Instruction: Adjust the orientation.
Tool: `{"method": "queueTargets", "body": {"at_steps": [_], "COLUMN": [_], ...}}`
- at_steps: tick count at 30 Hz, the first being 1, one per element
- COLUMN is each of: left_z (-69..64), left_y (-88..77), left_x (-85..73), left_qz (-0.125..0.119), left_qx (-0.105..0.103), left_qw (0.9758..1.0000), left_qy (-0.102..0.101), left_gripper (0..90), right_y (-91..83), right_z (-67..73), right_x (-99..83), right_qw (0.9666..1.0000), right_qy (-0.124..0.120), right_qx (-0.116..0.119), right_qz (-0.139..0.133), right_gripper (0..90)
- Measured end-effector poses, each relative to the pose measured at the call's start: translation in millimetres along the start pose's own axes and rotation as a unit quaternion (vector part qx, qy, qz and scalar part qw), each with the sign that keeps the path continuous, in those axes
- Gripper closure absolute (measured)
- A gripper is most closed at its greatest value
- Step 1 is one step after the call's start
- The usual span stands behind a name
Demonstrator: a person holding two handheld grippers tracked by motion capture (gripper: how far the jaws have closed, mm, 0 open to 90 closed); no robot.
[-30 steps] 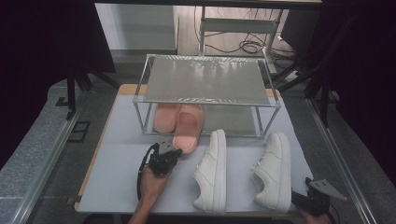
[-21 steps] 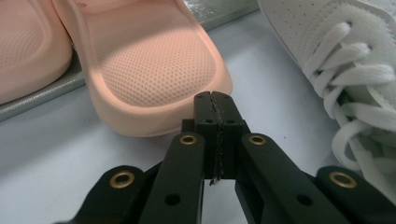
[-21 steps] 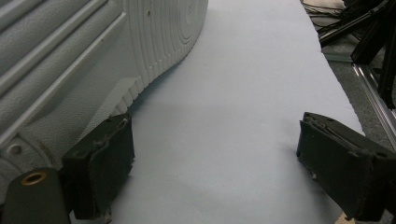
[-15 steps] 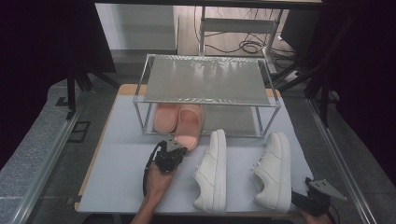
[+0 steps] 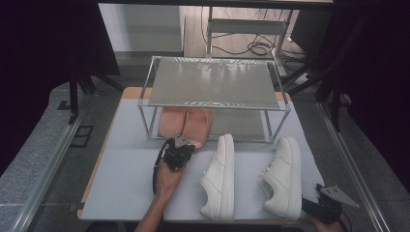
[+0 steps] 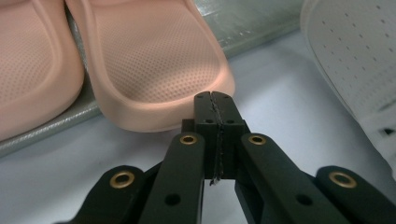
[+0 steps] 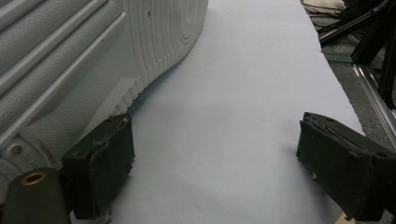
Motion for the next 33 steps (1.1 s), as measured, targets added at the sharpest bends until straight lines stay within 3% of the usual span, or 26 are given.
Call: {"method": "queueTargets", "body": {"at_steps": [33], "left_z": [21.0], "left_y": [35.9], "left_x": [21.1], "left_qz": [0.015], "left_qx": [0.019], "left_qw": [0.9996], "left_qy": [-0.014], "left_gripper": [89.7], "right_y": [-0.1], "right_z": [-0.1], "right_x": [0.0], "right_qw": [1.0], "right_qy": [0.0], "right_qx": [0.0], "right_qz": [0.0], "right_gripper": [11.3]}}
Point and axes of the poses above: each handheld gripper's, and its own axes: y roughly forward along the jaws, x roughly out of its top, z roughly to its left, the point moved 3 cm from there along y, roughly forward along the jaws, and after that the axes turned 2 degrees about -z, right-handed, at the moved point
